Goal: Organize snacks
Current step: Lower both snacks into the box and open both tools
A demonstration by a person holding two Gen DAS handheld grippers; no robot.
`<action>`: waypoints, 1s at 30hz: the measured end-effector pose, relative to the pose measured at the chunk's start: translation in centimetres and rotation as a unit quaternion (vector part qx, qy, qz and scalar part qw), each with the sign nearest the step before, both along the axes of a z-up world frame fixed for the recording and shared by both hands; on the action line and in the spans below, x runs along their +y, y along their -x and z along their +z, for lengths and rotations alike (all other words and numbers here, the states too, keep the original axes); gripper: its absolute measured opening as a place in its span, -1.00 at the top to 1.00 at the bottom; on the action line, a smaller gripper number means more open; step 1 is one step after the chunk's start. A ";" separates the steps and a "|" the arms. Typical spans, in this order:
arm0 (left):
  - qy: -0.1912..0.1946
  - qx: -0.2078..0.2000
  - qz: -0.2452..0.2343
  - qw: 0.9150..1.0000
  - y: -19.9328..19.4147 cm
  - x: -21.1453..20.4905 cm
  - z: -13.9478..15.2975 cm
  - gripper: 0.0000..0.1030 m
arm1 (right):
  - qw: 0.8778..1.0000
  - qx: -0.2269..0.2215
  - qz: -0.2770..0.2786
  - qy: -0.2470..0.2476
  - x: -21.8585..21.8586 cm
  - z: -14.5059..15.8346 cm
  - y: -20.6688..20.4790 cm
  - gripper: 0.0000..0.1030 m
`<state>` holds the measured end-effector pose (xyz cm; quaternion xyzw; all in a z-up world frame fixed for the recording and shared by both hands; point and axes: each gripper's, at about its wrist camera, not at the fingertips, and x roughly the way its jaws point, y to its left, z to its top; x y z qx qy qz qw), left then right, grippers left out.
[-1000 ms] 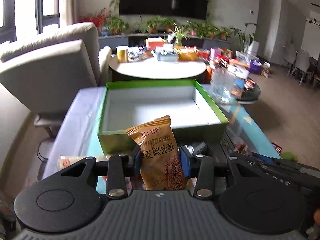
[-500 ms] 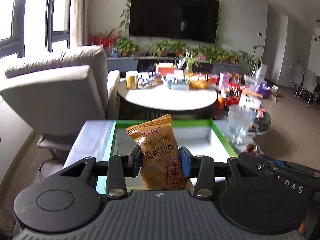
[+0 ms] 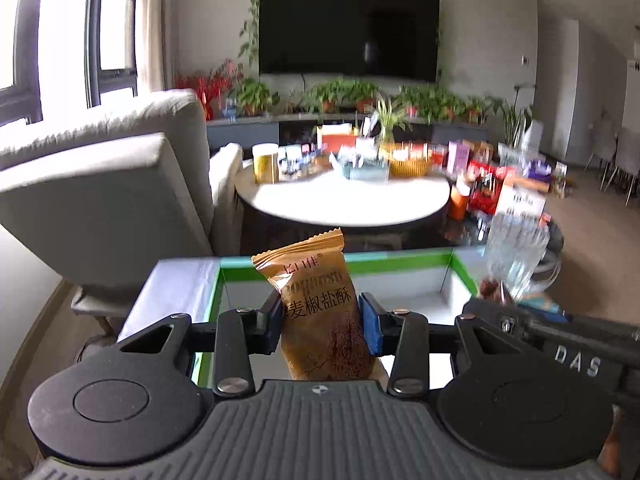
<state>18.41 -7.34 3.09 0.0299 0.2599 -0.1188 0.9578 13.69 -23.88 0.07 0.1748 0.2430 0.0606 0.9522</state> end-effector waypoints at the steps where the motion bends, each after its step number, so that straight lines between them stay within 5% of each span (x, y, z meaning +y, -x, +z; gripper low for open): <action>1: -0.004 0.010 0.001 1.000 -0.3 -0.1 -0.5 0.28 | 1.000 0.006 0.000 0.003 0.1 -0.4 -0.3 0.20; 17: -0.032 0.060 0.007 0.998 -0.8 0.0 -2.7 0.11 | 0.996 0.093 -0.007 -0.002 0.4 -3.3 -1.6 0.14; 23: -0.030 0.045 0.011 0.998 0.3 0.7 -1.8 0.10 | 0.997 0.071 -0.020 -0.009 0.5 -2.3 -0.1 -0.24; 30: -0.022 0.036 0.017 0.999 2.2 1.8 -0.9 0.04 | 0.998 0.063 -0.015 -0.017 0.5 -1.4 1.2 -0.29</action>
